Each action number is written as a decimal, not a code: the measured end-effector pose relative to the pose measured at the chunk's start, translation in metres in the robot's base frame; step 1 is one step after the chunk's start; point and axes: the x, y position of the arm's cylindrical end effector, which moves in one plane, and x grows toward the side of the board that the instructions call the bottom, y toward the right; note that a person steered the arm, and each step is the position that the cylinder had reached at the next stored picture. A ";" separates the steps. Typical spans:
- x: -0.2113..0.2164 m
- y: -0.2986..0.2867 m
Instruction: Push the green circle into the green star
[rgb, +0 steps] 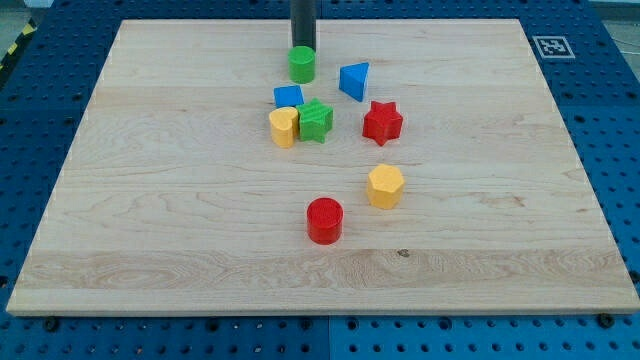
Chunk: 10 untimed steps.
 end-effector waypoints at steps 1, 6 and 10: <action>-0.010 -0.006; -0.009 -0.008; 0.106 -0.008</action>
